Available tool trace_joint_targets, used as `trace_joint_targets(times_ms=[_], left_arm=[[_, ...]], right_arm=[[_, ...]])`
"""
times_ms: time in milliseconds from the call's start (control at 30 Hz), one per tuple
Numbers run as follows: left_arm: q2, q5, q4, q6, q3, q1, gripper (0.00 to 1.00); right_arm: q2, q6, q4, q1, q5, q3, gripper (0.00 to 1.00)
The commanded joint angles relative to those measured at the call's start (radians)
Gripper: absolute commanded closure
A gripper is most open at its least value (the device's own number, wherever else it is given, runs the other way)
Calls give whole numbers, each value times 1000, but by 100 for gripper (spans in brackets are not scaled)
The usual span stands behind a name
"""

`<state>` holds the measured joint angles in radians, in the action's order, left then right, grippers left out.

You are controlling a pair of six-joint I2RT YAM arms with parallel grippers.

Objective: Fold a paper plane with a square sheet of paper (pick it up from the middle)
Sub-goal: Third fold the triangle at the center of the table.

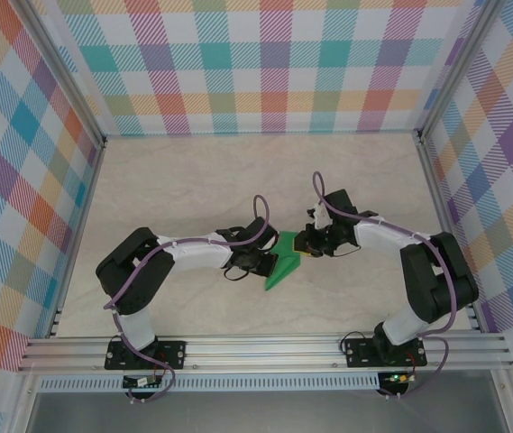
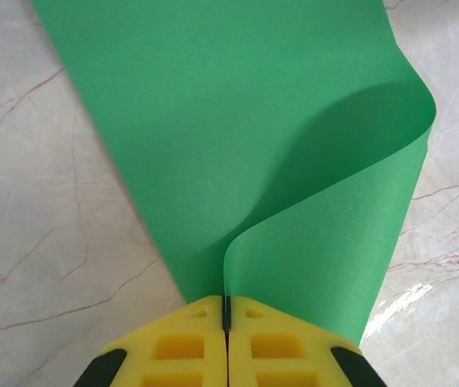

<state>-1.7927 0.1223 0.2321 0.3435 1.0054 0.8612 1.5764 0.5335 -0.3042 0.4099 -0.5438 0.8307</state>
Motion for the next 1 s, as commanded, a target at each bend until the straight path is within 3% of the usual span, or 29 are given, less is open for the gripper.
trace_joint_targets(times_ms=[0,433,967], left_arm=[[-7,28,3,-18,-16,-8,94],[4,34,-2,-32,-28,-7,94],[11,59,-10,-42,-35,-7,91]], right_arm=[[17,63,48,59,-35,5,86],[156,69,-21,119,3,83,87],[122,25,-78,120,88,-3,87]])
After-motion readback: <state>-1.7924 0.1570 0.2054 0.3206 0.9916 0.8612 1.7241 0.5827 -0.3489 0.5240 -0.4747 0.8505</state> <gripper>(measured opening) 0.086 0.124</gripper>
